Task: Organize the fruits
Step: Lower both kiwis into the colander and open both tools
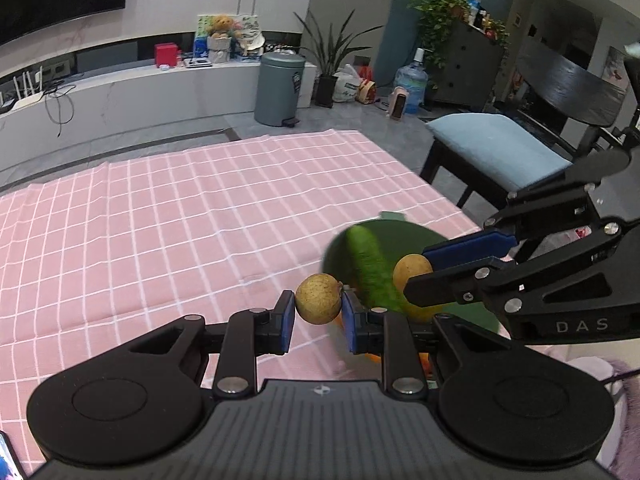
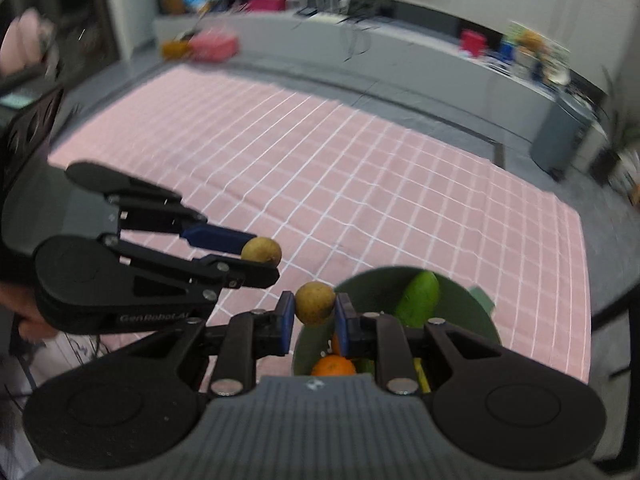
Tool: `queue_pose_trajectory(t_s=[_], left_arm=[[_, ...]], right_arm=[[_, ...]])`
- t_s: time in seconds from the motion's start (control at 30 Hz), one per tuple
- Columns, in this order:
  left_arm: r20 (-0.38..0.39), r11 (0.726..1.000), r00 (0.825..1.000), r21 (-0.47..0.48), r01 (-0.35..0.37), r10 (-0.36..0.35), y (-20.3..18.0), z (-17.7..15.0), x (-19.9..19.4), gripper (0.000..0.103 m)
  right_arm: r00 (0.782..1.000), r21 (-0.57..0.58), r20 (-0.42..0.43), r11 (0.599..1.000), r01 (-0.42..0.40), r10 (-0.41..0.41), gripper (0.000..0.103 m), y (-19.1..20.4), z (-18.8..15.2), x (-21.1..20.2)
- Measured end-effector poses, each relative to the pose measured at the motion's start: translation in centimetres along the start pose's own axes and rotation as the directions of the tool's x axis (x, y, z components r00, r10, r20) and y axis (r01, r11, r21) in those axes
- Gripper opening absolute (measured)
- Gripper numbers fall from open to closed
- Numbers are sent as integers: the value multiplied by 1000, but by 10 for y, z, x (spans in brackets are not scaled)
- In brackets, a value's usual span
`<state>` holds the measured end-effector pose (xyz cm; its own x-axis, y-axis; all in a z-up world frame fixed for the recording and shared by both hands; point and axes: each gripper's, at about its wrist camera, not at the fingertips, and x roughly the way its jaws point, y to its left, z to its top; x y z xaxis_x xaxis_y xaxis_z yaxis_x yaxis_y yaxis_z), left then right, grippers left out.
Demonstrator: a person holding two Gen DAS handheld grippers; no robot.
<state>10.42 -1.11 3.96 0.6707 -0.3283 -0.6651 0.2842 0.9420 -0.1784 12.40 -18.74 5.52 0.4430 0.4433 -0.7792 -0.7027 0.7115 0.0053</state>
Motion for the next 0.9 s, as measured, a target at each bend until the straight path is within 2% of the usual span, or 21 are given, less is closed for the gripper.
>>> queue_pose_trajectory(t_s=[0.3,0.5,0.9], left_arm=[[-18,998,998,13,65,-64,-37,1,8,28],[-60,996,995,11,83,-82,-56,-1,26,28],[-146,998,987,17,63,-60,-69,-13,72,28]], right_arm=[[993,249,109,968,24,-53,17,-22,-48,-25],[986,352,124,934,59,-109,17,-27,-69,-22],[976,382,69,909,167,-208,17,-37,-93,-4]])
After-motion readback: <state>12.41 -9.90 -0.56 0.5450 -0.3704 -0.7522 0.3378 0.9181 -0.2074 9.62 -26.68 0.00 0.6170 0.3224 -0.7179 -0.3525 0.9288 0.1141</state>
